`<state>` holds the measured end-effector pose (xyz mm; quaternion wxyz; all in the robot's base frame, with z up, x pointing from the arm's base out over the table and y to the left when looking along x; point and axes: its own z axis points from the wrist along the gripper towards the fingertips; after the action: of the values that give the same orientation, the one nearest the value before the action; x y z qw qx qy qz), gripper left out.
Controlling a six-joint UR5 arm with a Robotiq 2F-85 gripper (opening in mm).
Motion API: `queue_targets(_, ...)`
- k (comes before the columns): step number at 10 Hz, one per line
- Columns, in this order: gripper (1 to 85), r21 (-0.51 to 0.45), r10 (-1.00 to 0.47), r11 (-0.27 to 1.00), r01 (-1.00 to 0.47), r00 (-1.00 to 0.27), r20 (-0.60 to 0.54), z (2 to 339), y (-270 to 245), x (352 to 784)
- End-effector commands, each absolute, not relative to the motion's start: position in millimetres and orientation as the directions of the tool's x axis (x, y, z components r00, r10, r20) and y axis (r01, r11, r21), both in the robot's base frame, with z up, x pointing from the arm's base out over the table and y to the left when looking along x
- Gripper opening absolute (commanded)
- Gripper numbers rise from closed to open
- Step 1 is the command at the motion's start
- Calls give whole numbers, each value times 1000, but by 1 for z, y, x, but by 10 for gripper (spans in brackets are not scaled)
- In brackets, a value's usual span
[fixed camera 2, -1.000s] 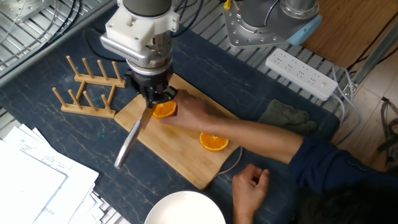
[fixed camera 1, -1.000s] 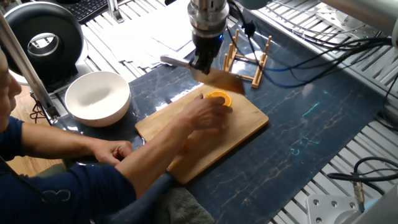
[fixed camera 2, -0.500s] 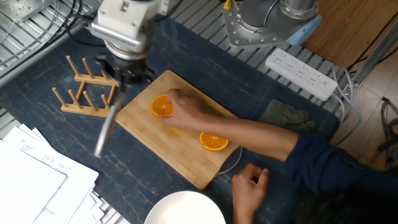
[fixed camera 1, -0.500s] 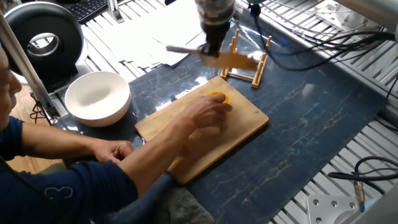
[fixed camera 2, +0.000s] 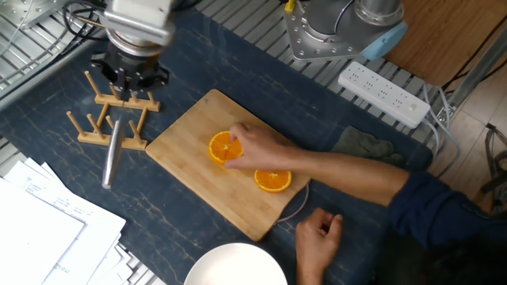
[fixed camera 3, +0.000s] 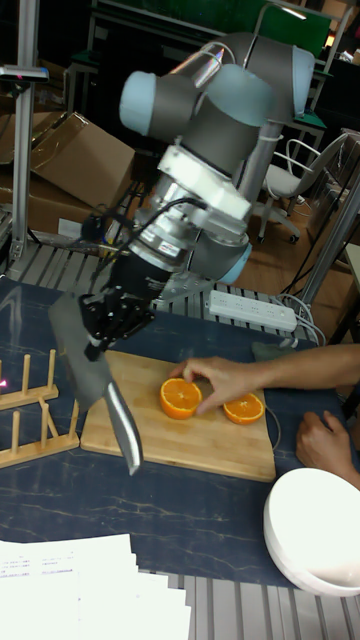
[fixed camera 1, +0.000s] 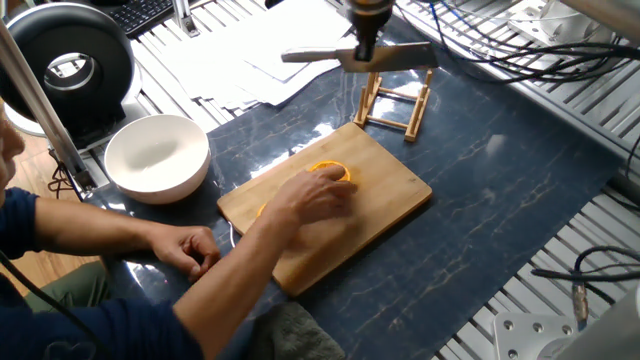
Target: Chop the orange
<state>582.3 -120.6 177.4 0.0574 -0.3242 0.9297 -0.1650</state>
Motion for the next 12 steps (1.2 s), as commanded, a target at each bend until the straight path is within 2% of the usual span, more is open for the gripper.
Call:
queue_targets(1,13,-270,-642,746,-609,-765,-48,157,-139,573)
queue_targets(12,13,-81,-565,825,-559,-809,-162,118,-139,555)
